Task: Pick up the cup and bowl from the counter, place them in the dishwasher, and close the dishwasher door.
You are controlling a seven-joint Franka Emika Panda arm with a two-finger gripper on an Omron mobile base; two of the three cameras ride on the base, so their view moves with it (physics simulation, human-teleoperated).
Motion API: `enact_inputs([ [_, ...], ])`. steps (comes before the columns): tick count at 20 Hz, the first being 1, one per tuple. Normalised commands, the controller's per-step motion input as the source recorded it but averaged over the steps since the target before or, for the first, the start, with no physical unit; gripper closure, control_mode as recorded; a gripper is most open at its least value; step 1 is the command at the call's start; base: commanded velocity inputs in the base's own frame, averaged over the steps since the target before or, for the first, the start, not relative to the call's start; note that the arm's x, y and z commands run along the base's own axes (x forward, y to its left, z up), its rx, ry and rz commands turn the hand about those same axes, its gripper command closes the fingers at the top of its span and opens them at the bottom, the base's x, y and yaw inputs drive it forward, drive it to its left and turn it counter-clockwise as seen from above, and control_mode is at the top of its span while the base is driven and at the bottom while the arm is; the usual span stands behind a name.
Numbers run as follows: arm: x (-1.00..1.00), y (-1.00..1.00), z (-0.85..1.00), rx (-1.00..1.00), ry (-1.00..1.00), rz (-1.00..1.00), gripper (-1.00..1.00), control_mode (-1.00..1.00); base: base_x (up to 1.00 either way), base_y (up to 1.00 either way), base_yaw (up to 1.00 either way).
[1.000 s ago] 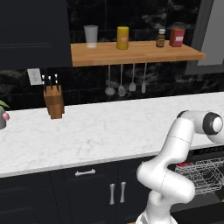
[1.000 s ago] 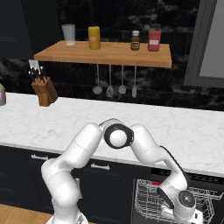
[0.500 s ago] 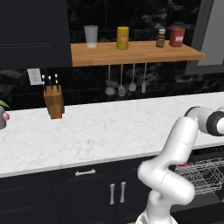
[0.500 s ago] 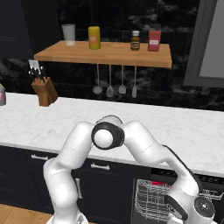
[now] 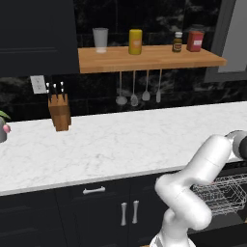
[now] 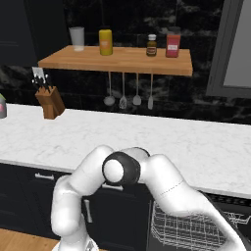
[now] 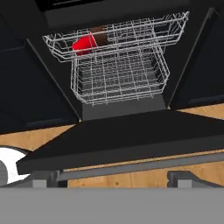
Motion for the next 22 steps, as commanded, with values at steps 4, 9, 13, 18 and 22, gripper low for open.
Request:
enact_inputs([
  [4, -1.00, 0.13, -0.88, 0.02, -0.52, 0.06, -1.00, -1.00, 0.00, 0.00, 0.00],
  [9, -1.00, 0.00, -1.00, 0.10, -0.49, 0.08, -1.00, -1.00, 0.00, 0.00, 0.00],
  [13, -0.75, 0.00, -1.00, 0.02, -0.29, 0.09, -1.00, -1.00, 0.00, 0.00, 0.00],
  [18, -0.04, -0.03, -0.99, 0.00, -0.11, 0.05, -1.00, -1.00, 0.00, 0.00, 0.00],
  [22, 0.26, -0.11, -1.00, 0.00, -0.01, 0.05, -1.00, -1.00, 0.00, 0.00, 0.00],
])
